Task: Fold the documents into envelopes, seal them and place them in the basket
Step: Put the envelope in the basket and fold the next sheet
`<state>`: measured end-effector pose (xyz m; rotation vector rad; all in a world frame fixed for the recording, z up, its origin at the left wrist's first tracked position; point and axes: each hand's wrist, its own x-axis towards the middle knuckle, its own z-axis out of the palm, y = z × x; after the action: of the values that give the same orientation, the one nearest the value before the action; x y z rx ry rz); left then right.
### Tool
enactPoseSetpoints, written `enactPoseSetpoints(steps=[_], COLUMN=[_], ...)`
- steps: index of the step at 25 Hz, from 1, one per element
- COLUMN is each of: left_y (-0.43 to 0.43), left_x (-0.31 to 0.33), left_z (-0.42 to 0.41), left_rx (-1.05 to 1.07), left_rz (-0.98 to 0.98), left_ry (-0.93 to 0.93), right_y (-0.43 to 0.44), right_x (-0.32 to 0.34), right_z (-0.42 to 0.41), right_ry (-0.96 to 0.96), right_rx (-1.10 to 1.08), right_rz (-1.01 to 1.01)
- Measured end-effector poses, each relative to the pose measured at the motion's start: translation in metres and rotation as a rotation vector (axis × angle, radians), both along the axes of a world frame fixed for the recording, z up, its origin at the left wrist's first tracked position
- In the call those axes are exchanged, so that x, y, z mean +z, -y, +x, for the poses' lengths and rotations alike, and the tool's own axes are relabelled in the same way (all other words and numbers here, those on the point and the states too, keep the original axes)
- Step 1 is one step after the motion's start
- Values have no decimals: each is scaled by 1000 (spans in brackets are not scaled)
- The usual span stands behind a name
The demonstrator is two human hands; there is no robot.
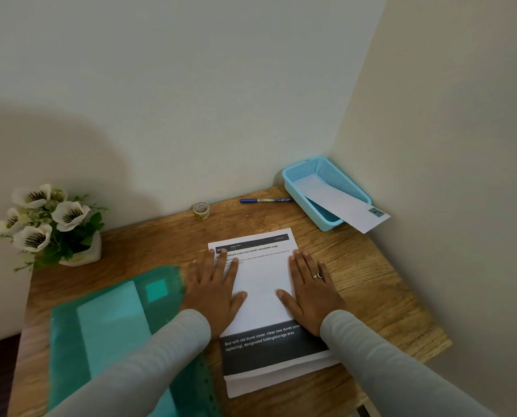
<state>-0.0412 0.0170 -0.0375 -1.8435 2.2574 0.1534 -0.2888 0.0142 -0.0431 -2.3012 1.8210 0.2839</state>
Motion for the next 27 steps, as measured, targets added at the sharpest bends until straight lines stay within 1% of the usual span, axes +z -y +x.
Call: enactPoseSetpoints(steps=[4,5,9,11,13,18,23,25,27], left_y=[-3,-3,-2,-2,-2,-2,5,14,24], left_x=[-9,-11,-15,-14,-11,-5,26,36,43], left_z=[12,11,12,13,13,12,6,4,1], left_rx=[40,37,39,40,35,36,-74,-86,-48], left_rz=[9,6,1,2,12,41,-11,34,120], left_ry=[-49,-56,-91,-89,-92,-58,-15,-49,-94], right_y=[0,-2,-12,-11,-7,8,15,16,19], right_x=[6,9,10,8,8,14,21,27,36], right_z=[15,23,65,68,55,-2,-10,-8,-8], right_ry=[-39,-39,30,30,21,-34,2,32,60], right_rx=[-30,2,271,311,279,88,47,37,32], right_rz=[6,8,15,9,12,52,87,114,146])
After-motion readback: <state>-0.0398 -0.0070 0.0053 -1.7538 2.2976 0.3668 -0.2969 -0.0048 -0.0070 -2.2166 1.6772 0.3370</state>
